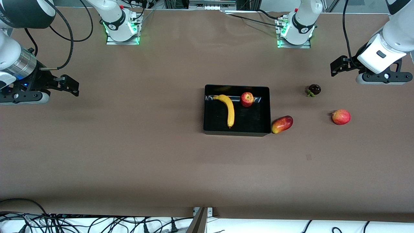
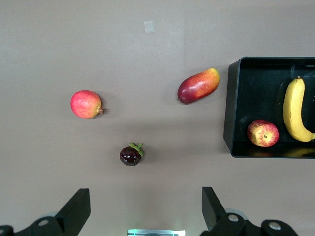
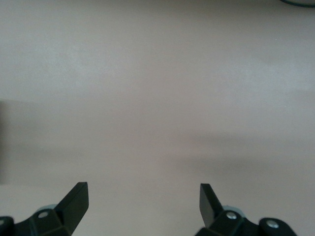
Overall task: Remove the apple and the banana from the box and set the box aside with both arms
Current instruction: 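Reach the left gripper toward the red apple inside the black box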
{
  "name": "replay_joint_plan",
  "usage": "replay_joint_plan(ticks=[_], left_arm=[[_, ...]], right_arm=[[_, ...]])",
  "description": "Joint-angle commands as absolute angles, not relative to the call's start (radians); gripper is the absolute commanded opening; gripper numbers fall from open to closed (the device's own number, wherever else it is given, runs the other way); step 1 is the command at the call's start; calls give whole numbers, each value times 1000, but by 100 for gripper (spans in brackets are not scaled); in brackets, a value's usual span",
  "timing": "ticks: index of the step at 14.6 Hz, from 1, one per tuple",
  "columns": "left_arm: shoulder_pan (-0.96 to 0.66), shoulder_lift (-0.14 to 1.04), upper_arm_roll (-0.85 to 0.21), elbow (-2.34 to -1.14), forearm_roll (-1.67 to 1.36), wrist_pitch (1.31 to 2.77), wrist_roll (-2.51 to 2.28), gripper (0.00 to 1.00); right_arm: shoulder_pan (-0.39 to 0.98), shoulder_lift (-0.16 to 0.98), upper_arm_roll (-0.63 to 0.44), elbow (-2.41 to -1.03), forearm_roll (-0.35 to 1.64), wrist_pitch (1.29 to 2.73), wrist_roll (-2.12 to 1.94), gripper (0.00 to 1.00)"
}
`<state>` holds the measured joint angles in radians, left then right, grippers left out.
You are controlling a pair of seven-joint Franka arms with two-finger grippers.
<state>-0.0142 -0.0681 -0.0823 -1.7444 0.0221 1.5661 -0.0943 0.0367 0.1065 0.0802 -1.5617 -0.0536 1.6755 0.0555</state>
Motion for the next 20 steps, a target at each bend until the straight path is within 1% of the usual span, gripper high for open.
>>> replay_joint_plan(ticks=[1, 5, 8, 9, 10, 13, 14, 16, 18, 20], left_arm=[[-11, -29, -89, -1672, 14, 1507, -78, 100], [-21, 23, -94, -1603, 0, 1451, -77, 100], [-63, 57, -121, -1635, -18, 1359, -78, 100], [-67, 110, -139, -1629, -24, 1379, -99, 100], [-67, 148, -175, -1626, -59, 1429, -151, 100], [-132, 262, -250, -1626, -83, 1631, -442, 100], [-170, 299, -252, -1628, -83, 1696, -519, 100], [-248, 372, -250, -1634, -60, 1768, -586, 100], [-302, 451, -252, -1649, -32, 1790, -592, 100], [-325, 480, -252, -1702, -31, 1860, -597, 100]], right_arm=[[31, 103, 89, -1554, -60, 1658, 38, 100], [31, 103, 89, -1552, -61, 1631, 41, 100], [31, 103, 89, -1552, -61, 1631, 41, 100], [31, 103, 89, -1552, -61, 1631, 41, 100], [31, 103, 89, -1552, -61, 1631, 41, 100], [31, 103, 89, -1552, -61, 1631, 41, 100], [31, 103, 89, -1552, -61, 1631, 43, 100], [31, 103, 89, -1552, -61, 1631, 41, 100], [31, 103, 89, -1552, -61, 1629, 41, 100], [31, 101, 89, -1552, -61, 1628, 41, 100]])
